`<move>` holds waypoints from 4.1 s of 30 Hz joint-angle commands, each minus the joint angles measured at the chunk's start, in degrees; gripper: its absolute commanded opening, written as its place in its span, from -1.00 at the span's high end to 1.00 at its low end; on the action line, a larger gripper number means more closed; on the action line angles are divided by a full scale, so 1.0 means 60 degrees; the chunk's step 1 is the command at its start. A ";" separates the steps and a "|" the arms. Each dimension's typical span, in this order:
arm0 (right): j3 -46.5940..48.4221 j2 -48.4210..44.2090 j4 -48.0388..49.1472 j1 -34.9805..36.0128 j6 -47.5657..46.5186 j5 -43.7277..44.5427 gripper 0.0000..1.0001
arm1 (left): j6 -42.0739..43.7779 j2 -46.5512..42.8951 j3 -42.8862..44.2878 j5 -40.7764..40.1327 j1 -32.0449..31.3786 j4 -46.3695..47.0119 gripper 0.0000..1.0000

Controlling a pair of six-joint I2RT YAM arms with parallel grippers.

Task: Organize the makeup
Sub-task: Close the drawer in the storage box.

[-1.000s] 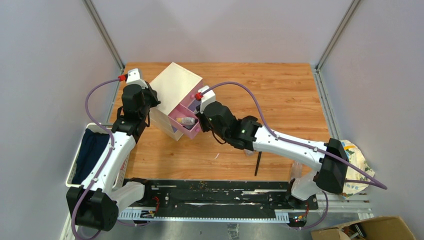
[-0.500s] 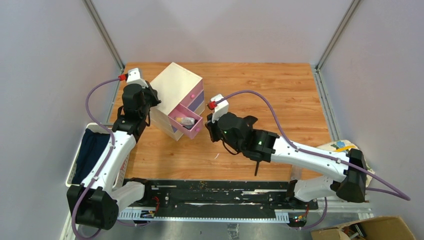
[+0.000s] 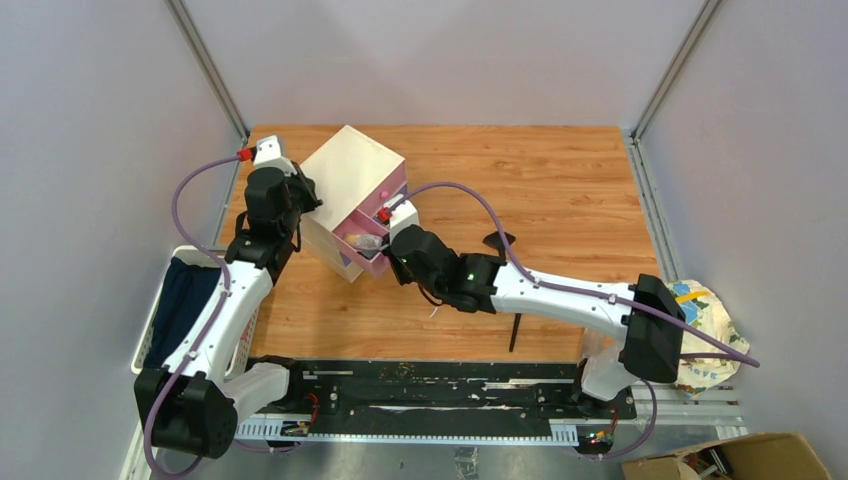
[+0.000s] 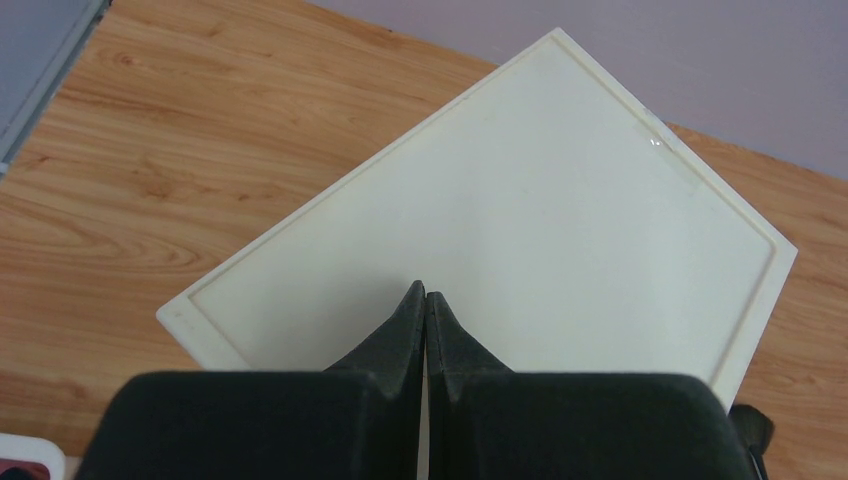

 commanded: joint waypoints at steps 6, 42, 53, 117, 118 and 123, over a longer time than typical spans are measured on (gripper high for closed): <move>0.1778 0.1167 0.0609 0.0025 -0.0646 0.0090 1.00 | 0.0074 0.0154 -0.0279 -0.0054 -0.0050 -0.0179 1.00; 0.2271 0.2260 0.1637 -0.0955 -0.0733 -0.0948 1.00 | -0.0118 0.4688 0.2899 -0.3013 0.1077 -0.0823 1.00; 0.2892 0.3190 0.1877 -0.1184 -0.0118 -0.1984 1.00 | -0.0277 0.4671 0.2114 -0.0920 0.1051 0.0123 1.00; 0.2341 0.2458 0.1608 -0.1170 0.0636 -0.3184 0.28 | 0.0007 0.3597 0.1544 0.0591 0.1001 0.0526 1.00; 0.2139 0.2391 0.1836 -0.1193 0.0684 -0.3189 0.24 | 0.0012 0.3597 0.1541 0.0590 0.0999 0.0528 1.00; 0.1788 0.2370 0.2337 -0.1483 0.0934 -0.3571 0.18 | 0.0003 0.3658 0.1541 0.0588 0.1002 0.0533 1.00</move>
